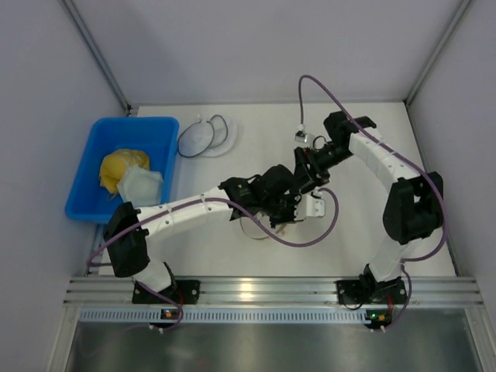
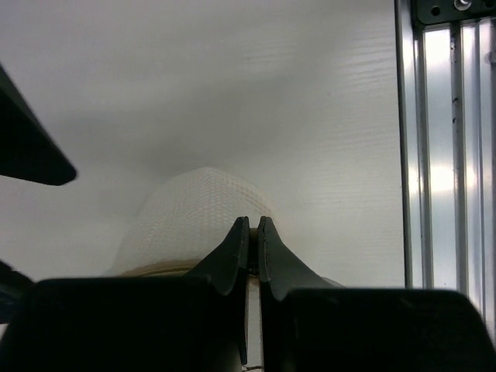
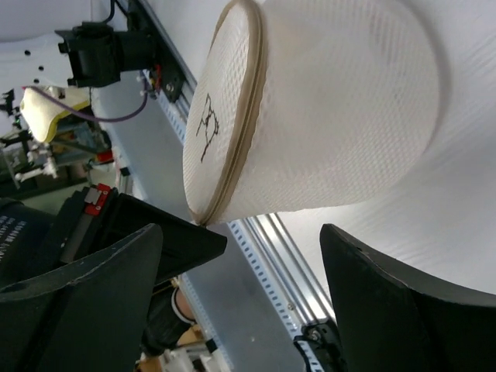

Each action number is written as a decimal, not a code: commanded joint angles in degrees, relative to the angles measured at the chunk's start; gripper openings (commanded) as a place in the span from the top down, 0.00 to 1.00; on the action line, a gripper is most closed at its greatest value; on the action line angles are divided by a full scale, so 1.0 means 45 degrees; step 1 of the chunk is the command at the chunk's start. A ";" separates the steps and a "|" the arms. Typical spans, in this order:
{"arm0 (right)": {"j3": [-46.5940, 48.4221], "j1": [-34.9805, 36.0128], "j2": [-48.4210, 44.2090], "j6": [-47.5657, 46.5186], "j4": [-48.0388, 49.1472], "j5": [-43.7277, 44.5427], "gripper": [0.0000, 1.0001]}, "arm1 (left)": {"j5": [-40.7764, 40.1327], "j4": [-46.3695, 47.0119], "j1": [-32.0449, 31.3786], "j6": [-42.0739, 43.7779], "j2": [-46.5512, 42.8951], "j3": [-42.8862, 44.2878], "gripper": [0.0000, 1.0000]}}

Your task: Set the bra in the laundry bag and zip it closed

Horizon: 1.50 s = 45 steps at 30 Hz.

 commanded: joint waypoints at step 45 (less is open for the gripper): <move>0.1258 -0.0398 0.1963 -0.0375 0.0238 -0.1044 1.00 | 0.1887 -0.0585 -0.0378 0.0828 -0.2901 -0.4117 0.95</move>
